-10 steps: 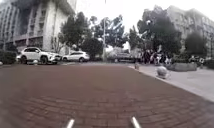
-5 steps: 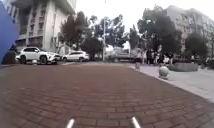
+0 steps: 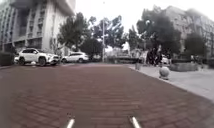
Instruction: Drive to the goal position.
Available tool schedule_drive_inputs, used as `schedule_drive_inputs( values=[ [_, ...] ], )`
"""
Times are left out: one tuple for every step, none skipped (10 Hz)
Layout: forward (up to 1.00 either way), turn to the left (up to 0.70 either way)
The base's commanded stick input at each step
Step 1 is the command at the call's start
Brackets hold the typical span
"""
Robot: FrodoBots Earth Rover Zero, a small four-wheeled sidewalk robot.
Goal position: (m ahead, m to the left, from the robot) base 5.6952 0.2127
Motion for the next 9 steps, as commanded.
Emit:
schedule_drive_inputs(
  values=[
    [0.58,-0.14],
    [0.58,-0.14],
    [0.58,-0.14],
    [0.58,-0.14],
    [0.58,-0.14],
    [0.58,-0.14],
    [0.58,-0.14],
    [0.58,-0.14],
    [0.58,-0.14]
  ],
)
